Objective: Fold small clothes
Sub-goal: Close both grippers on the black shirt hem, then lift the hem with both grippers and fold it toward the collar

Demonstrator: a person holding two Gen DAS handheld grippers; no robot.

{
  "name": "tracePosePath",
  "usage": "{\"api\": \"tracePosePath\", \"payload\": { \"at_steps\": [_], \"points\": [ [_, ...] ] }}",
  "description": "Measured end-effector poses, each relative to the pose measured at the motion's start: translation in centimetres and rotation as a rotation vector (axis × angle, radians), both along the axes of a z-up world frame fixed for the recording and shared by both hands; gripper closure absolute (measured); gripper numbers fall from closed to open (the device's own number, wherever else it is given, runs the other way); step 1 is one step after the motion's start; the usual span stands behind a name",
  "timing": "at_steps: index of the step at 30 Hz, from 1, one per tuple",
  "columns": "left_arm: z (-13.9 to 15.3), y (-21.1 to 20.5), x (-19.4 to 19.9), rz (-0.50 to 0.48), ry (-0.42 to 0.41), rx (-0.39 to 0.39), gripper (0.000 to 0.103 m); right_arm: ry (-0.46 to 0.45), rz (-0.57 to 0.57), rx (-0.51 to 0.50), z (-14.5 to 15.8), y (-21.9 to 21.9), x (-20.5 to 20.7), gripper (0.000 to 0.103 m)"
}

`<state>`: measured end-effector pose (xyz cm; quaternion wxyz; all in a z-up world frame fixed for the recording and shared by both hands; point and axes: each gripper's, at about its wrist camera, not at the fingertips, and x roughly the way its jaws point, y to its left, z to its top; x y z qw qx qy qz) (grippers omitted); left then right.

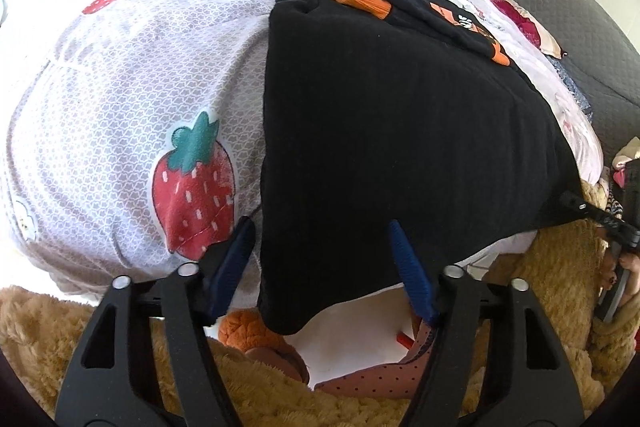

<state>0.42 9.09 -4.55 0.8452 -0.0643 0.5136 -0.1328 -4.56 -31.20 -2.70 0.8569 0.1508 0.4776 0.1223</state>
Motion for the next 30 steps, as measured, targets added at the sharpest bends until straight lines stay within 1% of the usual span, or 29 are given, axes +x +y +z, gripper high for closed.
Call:
{"api": "tracePosePath", "payload": {
  "at_steps": [1, 2, 4, 5, 6, 7, 11, 13, 17, 19, 21, 23, 30],
  "points": [
    [0.1, 0.0, 0.0, -0.003, 0.000, 0.001, 0.061, -0.028, -0.003, 0.040, 0.7, -0.4, -0.2, 0.095],
    [0.1, 0.0, -0.1, -0.008, 0.001, -0.002, 0.066, -0.047, -0.006, 0.062, 1.3, -0.8, -0.4, 0.095],
    [0.2, 0.0, -0.2, -0.012, 0.001, 0.011, 0.080, -0.095, -0.017, 0.096, 2.7, -1.5, -0.7, 0.095],
    [0.2, 0.0, -0.3, -0.013, 0.001, 0.018, 0.084, -0.111, -0.021, 0.106, 3.1, -1.7, -0.6, 0.095],
    [0.3, 0.1, -0.4, -0.013, 0.001, 0.017, 0.095, -0.124, -0.025, 0.114, 3.5, -1.9, -0.8, 0.095],
    [0.4, 0.2, -0.5, -0.013, -0.001, 0.014, 0.100, -0.137, -0.027, 0.128, 3.9, -2.2, -0.8, 0.095],
    [1.6, 0.3, -0.9, -0.039, -0.023, -0.024, 0.101, -0.158, -0.027, 0.162, 4.3, -2.9, -0.7, 0.095],
    [2.7, 0.5, -1.0, -0.044, -0.039, -0.061, 0.101, -0.164, -0.031, 0.178, 4.4, -3.0, -0.6, 0.095],
    [5.5, 1.6, -0.8, -0.028, -0.102, -0.124, 0.101, -0.195, -0.035, 0.195, 5.2, -3.2, -0.6, 0.095],
    [6.7, 2.3, -0.4, -0.016, -0.124, -0.169, 0.101, -0.215, -0.039, 0.200, 5.7, -3.2, -0.5, 0.095],
    [7.6, 2.9, 0.1, 0.001, -0.142, -0.195, 0.101, -0.234, -0.055, 0.206, 6.3, -3.5, -0.2, 0.095],
    [8.7, 3.2, 0.5, 0.012, -0.165, -0.203, 0.101, -0.249, -0.068, 0.221, 6.8, -3.9, 0.1, 0.095],
    [12.0, 3.8, 2.1, 0.036, -0.242, -0.239, 0.101, -0.303, -0.099, 0.199, 8.9, -4.4, 1.1, 0.095]
  ]
}}
